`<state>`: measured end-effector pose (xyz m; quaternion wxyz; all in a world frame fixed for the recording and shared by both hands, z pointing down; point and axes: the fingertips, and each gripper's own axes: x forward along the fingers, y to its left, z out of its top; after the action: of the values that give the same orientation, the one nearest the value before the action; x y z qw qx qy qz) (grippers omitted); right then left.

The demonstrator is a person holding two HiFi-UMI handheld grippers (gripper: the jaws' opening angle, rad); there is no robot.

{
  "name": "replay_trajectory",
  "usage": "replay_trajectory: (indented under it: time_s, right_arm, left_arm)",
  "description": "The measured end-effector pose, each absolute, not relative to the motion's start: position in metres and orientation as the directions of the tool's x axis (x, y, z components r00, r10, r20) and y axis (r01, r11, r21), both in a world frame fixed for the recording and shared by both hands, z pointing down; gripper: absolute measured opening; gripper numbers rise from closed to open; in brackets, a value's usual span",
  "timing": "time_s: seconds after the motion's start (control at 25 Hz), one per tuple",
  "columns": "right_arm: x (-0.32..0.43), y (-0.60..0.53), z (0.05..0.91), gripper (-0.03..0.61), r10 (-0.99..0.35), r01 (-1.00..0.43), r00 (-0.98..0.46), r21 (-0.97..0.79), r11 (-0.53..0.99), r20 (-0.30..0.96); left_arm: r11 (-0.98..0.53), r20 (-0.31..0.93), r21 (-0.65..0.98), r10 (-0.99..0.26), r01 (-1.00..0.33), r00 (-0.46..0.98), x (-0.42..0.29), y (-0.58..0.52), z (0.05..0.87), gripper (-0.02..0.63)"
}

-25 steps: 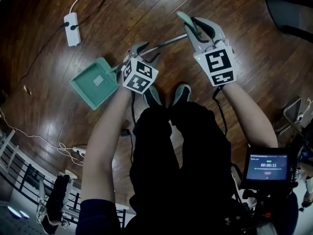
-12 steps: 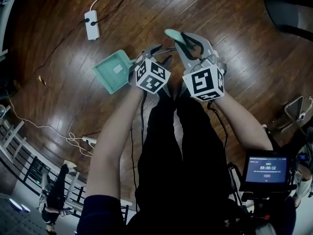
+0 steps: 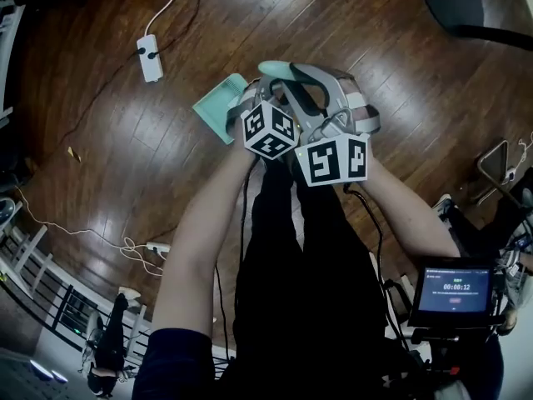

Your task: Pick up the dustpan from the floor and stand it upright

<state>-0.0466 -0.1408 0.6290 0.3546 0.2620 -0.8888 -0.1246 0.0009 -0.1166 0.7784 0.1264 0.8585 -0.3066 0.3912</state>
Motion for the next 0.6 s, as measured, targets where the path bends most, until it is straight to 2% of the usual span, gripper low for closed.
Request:
replay_trajectory:
  time_s: [0.04,0.2,0.4,0.52,0.6]
  right_arm:
    - [-0.043,-0.139,0.622,0.114,-0.563,-0.371,-0.610,0.426,0.825,0.558]
    - [-0.035,-0.138,0.614,0.118,-0.585,-0.333,-0.595,0.492,0.804,0.552]
    - [-0.032,-0.138,0.631,0.126,-0.584,-0.347,-0.570,0.475,0.809,0.578]
    - [-0.027,-0.144,0.640,0.126,-0.593,-0.354,-0.552,0.480,0.803,0.586]
    - [-0.025,-0.147,0.637,0.127,-0.596,-0.358,-0.538,0.479,0.802,0.596]
  left_arm:
    - [-0.788,0.739,-0.034,-0.434,-0.614,0.516,0.009,-0.118,0.771,0.093]
    - [-0.807,0.716,-0.041,-0.436,-0.590,0.546,0.031,-0.128,0.762,0.091]
    - [-0.831,0.732,-0.025,-0.393,-0.555,0.556,0.041,-0.127,0.784,0.091]
    - [-0.808,0.770,0.013,-0.368,-0.590,0.522,0.030,-0.123,0.798,0.180]
    - [-0.777,0.783,0.032,-0.371,-0.629,0.499,0.009,-0.116,0.793,0.196]
